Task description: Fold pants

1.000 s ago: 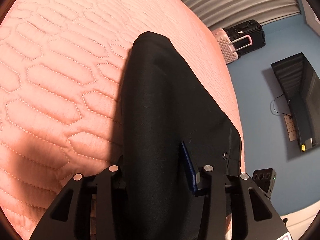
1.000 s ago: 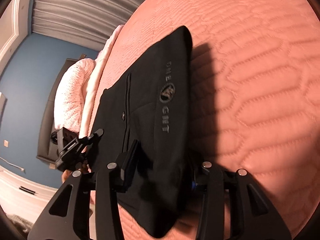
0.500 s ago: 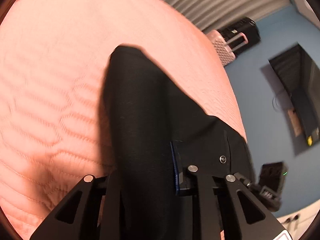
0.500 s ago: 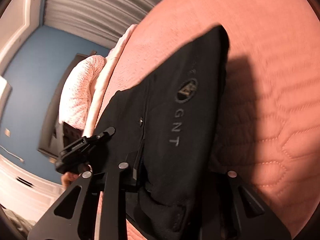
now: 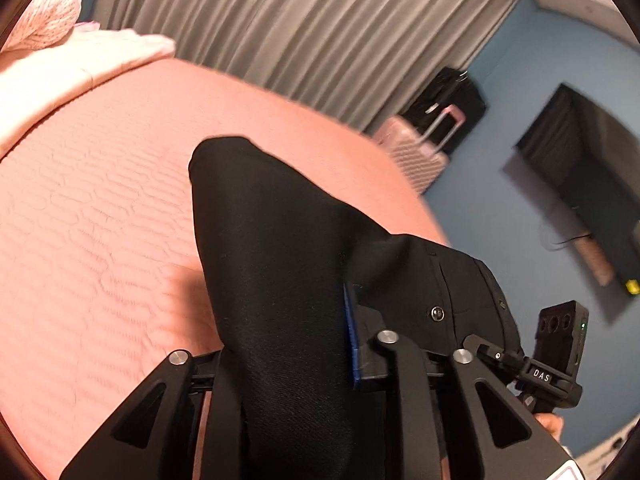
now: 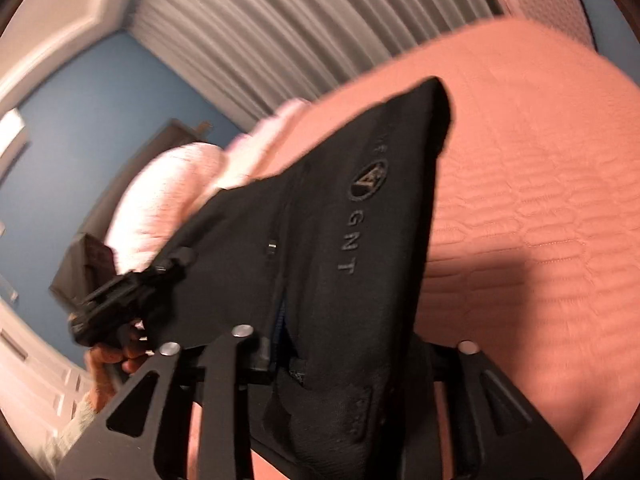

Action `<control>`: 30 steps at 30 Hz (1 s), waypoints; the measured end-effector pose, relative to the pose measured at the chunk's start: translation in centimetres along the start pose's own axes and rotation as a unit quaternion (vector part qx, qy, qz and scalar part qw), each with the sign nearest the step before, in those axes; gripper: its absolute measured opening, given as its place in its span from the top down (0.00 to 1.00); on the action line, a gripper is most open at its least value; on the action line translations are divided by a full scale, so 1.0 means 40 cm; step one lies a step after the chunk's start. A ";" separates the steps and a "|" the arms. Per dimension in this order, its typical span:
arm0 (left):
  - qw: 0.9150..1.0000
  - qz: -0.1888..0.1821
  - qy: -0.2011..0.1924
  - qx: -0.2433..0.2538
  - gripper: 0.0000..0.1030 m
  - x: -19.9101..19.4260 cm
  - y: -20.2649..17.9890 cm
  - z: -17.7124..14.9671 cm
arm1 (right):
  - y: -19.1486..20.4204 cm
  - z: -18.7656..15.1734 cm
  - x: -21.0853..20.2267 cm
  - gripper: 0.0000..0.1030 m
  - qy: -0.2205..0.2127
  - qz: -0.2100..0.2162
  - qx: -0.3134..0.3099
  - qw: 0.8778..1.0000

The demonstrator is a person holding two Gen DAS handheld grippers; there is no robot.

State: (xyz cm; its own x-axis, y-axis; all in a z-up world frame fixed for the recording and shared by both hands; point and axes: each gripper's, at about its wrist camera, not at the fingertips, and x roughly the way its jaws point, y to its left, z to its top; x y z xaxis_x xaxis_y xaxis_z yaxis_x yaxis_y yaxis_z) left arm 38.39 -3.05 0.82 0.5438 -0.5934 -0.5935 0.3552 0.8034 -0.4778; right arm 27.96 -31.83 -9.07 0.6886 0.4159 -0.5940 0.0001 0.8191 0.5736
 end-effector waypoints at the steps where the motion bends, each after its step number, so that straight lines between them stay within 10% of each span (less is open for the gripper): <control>1: 0.999 0.032 0.009 -0.003 0.70 0.041 0.027 -0.008 | -0.041 -0.005 0.046 0.48 0.016 -0.042 0.008 0.999; 3: 0.992 0.119 0.051 -0.006 0.63 0.137 0.092 -0.048 | -0.125 -0.035 0.084 0.40 0.031 -0.098 0.031 0.994; 5: 0.982 0.166 0.090 -0.025 0.56 0.170 0.157 -0.088 | -0.173 -0.070 0.033 0.39 -0.005 -0.040 0.063 0.997; 9: 0.987 0.140 -0.002 -0.081 0.56 0.016 0.210 -0.146 | -0.206 -0.162 -0.131 0.23 -0.050 -0.067 0.073 0.994; 14: 0.988 0.154 0.008 -0.029 0.52 -0.074 0.171 -0.206 | -0.228 -0.241 -0.204 0.23 -0.037 -0.045 0.102 0.993; 17: 0.980 0.192 0.034 0.025 0.52 -0.056 0.096 -0.229 | -0.162 -0.235 -0.172 0.23 -0.029 -0.061 0.074 0.995; 22: 0.929 0.314 0.033 0.194 0.52 -0.029 -0.038 -0.281 | 0.037 -0.217 -0.112 0.24 -0.033 -0.150 -0.075 0.985; 30: 0.938 0.315 0.023 0.140 0.52 -0.064 -0.098 -0.255 | 0.233 -0.170 -0.041 0.24 -0.065 -0.182 -0.145 0.970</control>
State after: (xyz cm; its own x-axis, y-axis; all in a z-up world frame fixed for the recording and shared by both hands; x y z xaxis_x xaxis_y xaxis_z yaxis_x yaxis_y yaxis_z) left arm 27.84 -5.17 -2.38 0.6818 0.0074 -0.7315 0.1635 0.9731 0.1622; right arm 21.89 -22.18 -6.60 0.7670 0.0393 -0.6404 0.0703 0.9870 0.1447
